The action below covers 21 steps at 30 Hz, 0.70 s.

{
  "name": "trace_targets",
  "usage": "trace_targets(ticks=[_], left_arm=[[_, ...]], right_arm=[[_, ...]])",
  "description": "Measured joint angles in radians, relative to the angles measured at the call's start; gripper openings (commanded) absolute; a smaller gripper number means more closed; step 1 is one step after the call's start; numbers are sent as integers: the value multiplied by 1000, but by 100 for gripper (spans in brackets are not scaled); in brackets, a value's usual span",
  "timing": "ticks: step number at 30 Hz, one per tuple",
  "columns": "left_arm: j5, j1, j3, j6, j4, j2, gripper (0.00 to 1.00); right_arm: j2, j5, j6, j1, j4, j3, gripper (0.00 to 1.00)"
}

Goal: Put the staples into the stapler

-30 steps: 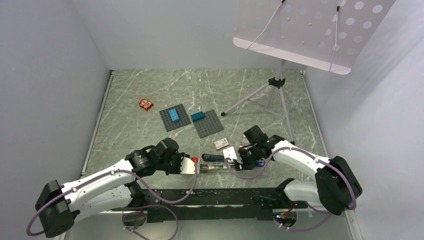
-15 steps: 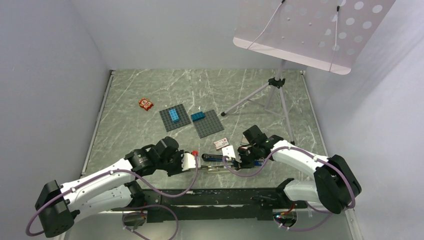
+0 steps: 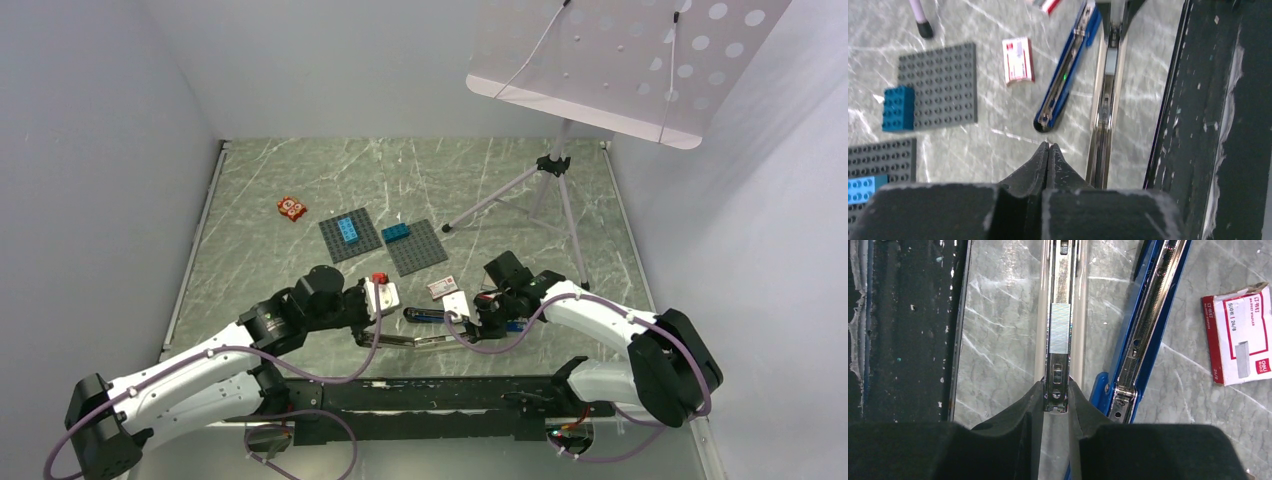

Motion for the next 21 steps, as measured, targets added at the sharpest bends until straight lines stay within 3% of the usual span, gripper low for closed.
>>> trace_targets(ticks=[9, 13, 16, 18, 21], left_arm=[[4, -8, -24, -71, 158, -11, 1], [-60, -10, -59, -100, 166, -98, 30], [-123, -10, -103, -156, 170, -200, 67], [-174, -10, -132, -243, 169, -256, 85], [-252, -10, -160, -402, 138, -307, 94]], right_arm=[[17, -18, 11, 2, 1, 3, 6], [23, -18, 11, 2, 0, 6, 6], [26, -18, 11, 2, 0, 8, 6], [26, -17, 11, 2, 0, 9, 6], [27, -16, 12, 2, -1, 10, 7]])
